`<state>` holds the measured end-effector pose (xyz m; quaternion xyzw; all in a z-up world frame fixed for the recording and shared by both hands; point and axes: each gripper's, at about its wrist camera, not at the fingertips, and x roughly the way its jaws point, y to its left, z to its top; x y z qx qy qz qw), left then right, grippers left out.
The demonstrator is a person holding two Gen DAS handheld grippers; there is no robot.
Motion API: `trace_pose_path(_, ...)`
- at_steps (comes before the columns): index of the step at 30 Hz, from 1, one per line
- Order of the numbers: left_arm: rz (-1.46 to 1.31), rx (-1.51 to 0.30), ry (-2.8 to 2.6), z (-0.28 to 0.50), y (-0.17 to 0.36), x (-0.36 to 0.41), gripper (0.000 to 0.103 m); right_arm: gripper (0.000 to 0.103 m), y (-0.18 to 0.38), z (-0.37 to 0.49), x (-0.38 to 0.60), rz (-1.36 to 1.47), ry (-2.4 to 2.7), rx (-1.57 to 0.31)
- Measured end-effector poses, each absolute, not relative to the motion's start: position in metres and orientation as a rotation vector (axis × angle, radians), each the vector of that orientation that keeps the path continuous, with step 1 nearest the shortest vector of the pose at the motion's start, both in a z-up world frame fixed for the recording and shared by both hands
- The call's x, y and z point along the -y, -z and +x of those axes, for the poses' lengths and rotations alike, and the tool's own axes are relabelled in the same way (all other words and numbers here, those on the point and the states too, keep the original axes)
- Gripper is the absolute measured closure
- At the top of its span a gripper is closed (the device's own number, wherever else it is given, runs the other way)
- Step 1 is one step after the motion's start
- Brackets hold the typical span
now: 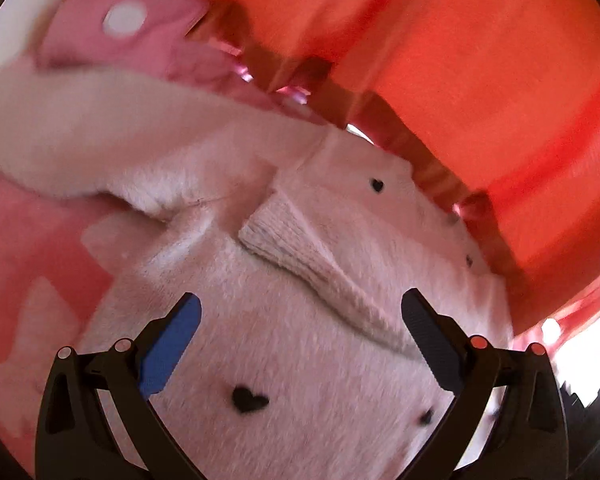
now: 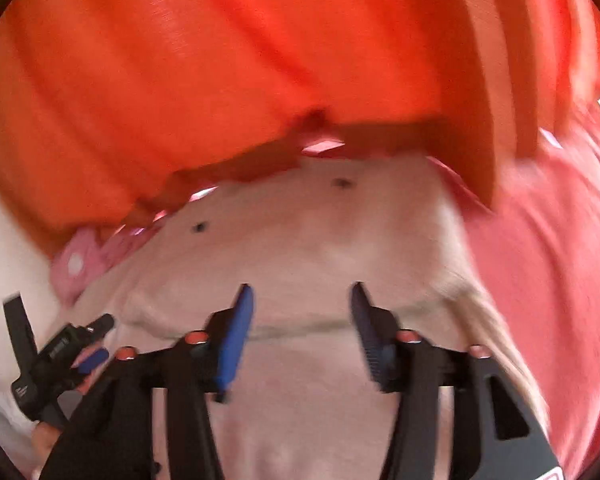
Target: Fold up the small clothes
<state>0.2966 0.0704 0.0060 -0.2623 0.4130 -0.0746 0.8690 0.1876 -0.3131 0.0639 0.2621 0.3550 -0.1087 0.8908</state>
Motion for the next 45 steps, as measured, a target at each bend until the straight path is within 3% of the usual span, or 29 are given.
trace_pose_path(4,-0.678,-0.885,0.158,0.310,0.007,-0.081,0.006,0.049,-0.030,0.179,0.357,0.725,0.282,-0.775)
trace_pose_path(7,-0.702,-0.879,0.164,0.321,0.008,-0.079,0.019,0.049,-0.013,0.186,0.369,0.823,0.264,-0.786)
trace_pose_path(9,-0.705,-0.878,0.201,0.329,0.009,-0.075,0.047,0.049,-0.003,0.194,0.375,0.890,0.235,-0.781)
trace_pose_path(10,-0.710,-0.887,0.223,0.333,0.011,-0.074,0.051,0.049,-0.001,0.196,0.377,0.907,0.231,-0.772)
trace_pose_path(12,-0.706,-0.889,0.239,0.337,0.013,-0.071,0.080,0.052,0.001,0.206,0.382,0.913,0.231,-0.741)
trace_pose_path(14,-0.693,-0.886,0.246,0.341,0.014,-0.071,0.091,0.071,0.000,0.213,0.383,0.908,0.229,-0.709)
trace_pose_path(15,-0.691,-0.874,0.245,0.341,0.011,-0.072,0.094,0.095,-0.003,0.215,0.383,0.904,0.229,-0.698)
trace_pose_path(18,-0.639,-0.758,0.255,0.334,-0.018,-0.075,0.095,0.095,-0.037,0.202,0.375,0.907,0.151,-0.574)
trace_pose_path(21,-0.572,-0.691,0.243,0.328,-0.039,-0.074,0.095,0.096,-0.072,0.189,0.364,0.719,0.156,-0.493)
trace_pose_path(26,-0.574,-0.863,0.175,0.338,0.017,-0.076,0.095,0.096,0.000,0.201,0.388,0.757,0.325,-0.750)
trace_pose_path(30,-0.585,-0.834,0.189,0.336,0.007,-0.074,0.095,0.096,-0.039,0.196,0.378,0.669,0.274,-0.640)
trace_pose_path(33,-0.549,-0.864,0.177,0.339,0.016,-0.068,0.095,0.096,-0.005,0.205,0.381,0.677,0.326,-0.774)
trace_pose_path(35,-0.562,-0.864,0.179,0.336,0.018,-0.072,0.095,0.098,0.005,0.202,0.386,0.751,0.321,-0.760)
trace_pose_path(38,-0.603,-0.864,0.186,0.335,0.010,-0.076,0.095,0.088,-0.016,0.185,0.384,0.795,0.356,-0.773)
trace_pose_path(40,-0.637,-0.861,0.191,0.332,0.008,-0.082,0.093,0.087,-0.033,0.172,0.375,0.747,0.406,-0.735)
trace_pose_path(41,-0.650,-0.865,0.195,0.333,0.008,-0.081,0.083,0.087,-0.042,0.167,0.371,0.702,0.431,-0.718)
trace_pose_path(42,-0.669,-0.870,0.205,0.333,0.009,-0.081,0.063,0.087,-0.051,0.163,0.366,0.642,0.463,-0.691)
trace_pose_path(43,-0.696,-0.877,0.220,0.335,0.011,-0.080,0.054,0.084,-0.056,0.162,0.364,0.610,0.473,-0.673)
trace_pose_path(44,-0.708,-0.881,0.233,0.336,0.014,-0.078,0.048,0.079,-0.060,0.170,0.362,0.589,0.468,-0.663)
trace_pose_path(45,-0.697,-0.879,0.236,0.337,0.015,-0.074,0.047,0.076,-0.060,0.175,0.363,0.582,0.443,-0.661)
